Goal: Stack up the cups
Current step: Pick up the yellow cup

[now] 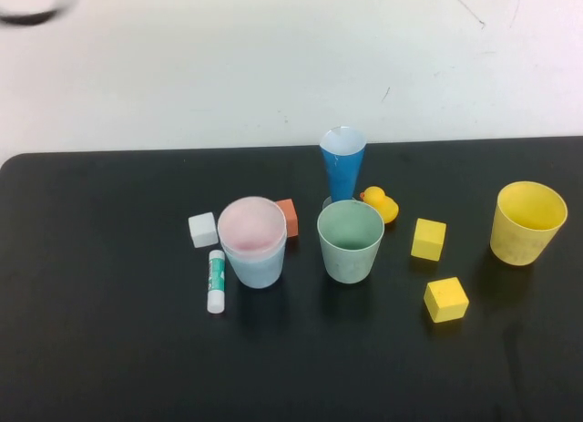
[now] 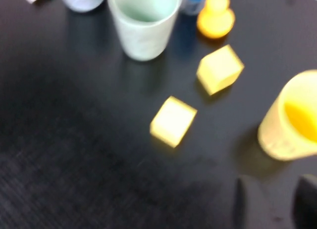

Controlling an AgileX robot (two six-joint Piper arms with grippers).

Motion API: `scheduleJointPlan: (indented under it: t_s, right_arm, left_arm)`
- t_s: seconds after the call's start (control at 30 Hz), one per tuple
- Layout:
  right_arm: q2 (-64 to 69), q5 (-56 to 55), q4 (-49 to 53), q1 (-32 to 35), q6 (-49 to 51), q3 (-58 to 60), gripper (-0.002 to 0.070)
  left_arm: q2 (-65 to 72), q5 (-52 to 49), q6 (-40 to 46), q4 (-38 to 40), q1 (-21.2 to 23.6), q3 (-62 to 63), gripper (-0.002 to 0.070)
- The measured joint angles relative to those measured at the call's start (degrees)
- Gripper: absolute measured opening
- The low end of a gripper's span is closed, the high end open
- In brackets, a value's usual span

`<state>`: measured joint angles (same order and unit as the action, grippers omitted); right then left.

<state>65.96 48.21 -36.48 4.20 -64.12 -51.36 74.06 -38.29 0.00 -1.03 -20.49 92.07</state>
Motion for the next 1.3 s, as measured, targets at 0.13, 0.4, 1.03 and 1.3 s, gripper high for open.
scheduleJointPlan:
  t_s: [0.13,0.4,1.03,1.3]
  right_arm:
    - [7.2,-0.4,0.0,0.0,0.0,-6.1,0.0347]
    - [24.1,-6.1,1.9,0.0,-0.1,-15.9,0.0479]
    - [46.5,-7.6,6.6,0.0,-0.1,-23.3,0.0133]
    - [46.0,1.8,4.7,-3.7,-0.8,-32.6,0.002]
  left_arm:
    - [-11.3,4.7,0.0,-0.7,0.0,-9.8,0.0002]
    - [-32.9,12.0,0.3,-1.1,0.0,-32.7,0.0002]
    - [-39.0,0.6,-8.3,-13.8,0.0,-45.1,0.0002]
    - [-39.0,2.3,-14.6,-19.4,0.0,-55.1,0.0002]
